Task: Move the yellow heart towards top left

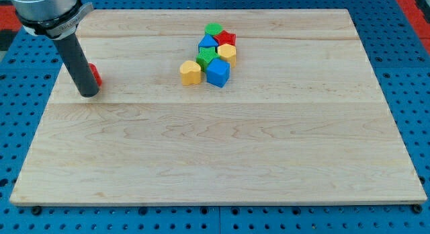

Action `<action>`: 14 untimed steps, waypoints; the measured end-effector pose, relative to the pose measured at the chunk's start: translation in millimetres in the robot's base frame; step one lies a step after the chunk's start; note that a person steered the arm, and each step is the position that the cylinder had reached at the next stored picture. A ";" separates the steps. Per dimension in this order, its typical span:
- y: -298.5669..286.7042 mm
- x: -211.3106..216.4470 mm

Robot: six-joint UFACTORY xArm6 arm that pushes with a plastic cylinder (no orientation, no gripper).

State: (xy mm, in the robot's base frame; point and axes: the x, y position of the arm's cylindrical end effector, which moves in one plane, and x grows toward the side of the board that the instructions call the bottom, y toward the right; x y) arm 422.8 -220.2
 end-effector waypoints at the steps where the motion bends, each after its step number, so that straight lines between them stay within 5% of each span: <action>1: 31.3 6.4; 4: 223.3 0.3; 6: 195.5 -45.1; 11: 92.5 -53.3; 14: 52.7 -122.7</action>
State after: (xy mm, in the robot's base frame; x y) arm 300.1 -167.5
